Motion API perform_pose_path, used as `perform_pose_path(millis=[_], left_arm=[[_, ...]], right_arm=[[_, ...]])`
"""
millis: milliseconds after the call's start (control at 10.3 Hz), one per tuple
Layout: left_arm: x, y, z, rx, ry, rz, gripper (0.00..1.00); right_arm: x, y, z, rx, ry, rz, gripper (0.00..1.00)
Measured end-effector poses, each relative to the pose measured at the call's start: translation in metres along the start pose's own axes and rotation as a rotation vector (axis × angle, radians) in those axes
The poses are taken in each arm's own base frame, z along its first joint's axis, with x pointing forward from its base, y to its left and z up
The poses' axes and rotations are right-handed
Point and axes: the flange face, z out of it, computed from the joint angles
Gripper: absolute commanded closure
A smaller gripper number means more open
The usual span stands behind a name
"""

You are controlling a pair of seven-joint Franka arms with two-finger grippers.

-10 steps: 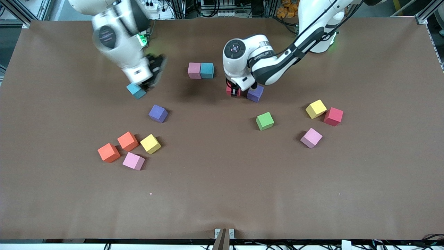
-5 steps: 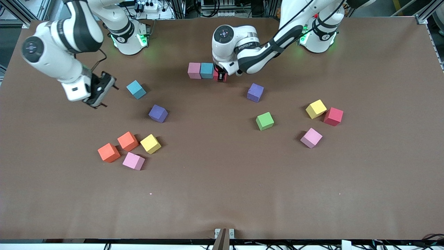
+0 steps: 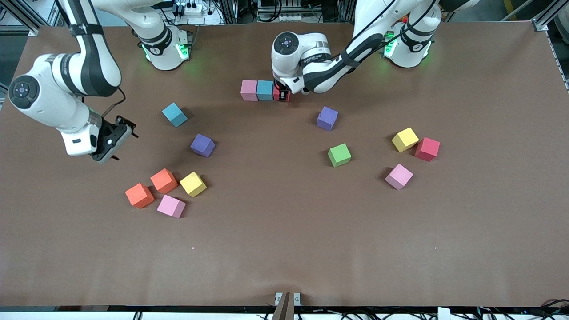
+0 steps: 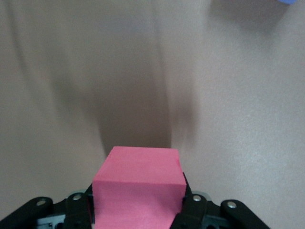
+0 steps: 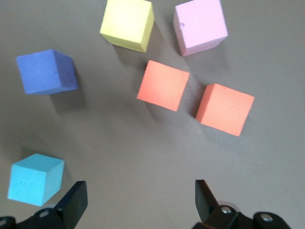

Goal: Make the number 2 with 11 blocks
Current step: 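Grasp an orange cube with the right gripper while the left gripper reaches green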

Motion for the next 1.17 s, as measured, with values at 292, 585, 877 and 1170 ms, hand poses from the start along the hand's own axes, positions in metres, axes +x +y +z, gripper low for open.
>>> perform_pose_path(millis=[292,585,877,1170], left_arm=[[0.001,0.001,0.004,0.008,0.002,-0.041,0.9],[-0.006,-0.012,0.009,0.007,0.012,-0.033,0.9],[-0.007,-0.014,0.012,0.004,0.017,-0.031,0.9],[-0.003,-0.008,0.016,0.0,0.026,-0.041,0.89]], right_arm=[[0.001,0.016,0.0,-0.054,0.026,0.013,0.0],[0.006,0.08,0.024,-0.06,-0.017,0.062,0.0],[0.024,0.116,0.055,-0.061,-0.035,0.108,0.0],[0.044,0.126,0.089,-0.038,-0.043,0.192,0.01]])
